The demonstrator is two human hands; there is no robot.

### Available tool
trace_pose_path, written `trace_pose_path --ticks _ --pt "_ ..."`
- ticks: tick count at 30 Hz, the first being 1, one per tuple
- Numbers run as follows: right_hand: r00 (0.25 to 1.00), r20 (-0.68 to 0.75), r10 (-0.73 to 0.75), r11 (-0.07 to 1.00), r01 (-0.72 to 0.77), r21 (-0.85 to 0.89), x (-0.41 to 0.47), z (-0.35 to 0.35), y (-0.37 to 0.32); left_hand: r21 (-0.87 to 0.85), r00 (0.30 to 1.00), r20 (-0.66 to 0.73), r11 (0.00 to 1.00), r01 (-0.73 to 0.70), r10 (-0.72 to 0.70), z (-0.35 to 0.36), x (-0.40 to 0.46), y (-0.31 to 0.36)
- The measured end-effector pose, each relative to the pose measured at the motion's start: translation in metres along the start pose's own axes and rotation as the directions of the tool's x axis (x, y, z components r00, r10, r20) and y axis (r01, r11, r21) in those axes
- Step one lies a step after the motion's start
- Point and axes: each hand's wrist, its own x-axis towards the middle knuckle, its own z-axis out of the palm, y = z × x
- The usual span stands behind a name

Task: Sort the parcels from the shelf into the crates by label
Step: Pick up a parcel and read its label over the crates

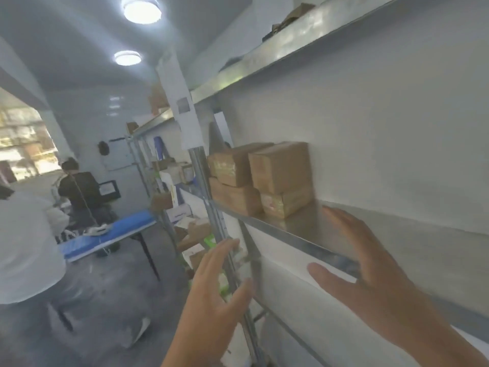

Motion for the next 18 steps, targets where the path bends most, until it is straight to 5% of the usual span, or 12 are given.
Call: trace_pose_path --ticks 7,18 --pt "0.999 0.028 -0.016 0.996 0.013 0.094 0.103 0.026 0.030 0.009 0.999 -0.042 1.000 -0.011 0.011 0.031 0.104 -0.009" --pt "0.982 -0.100 0.162 0.984 -0.154 0.085 0.205 0.052 0.049 -0.309 0.984 -0.104 0.936 -0.170 0.145 0.060 0.243 -0.018"
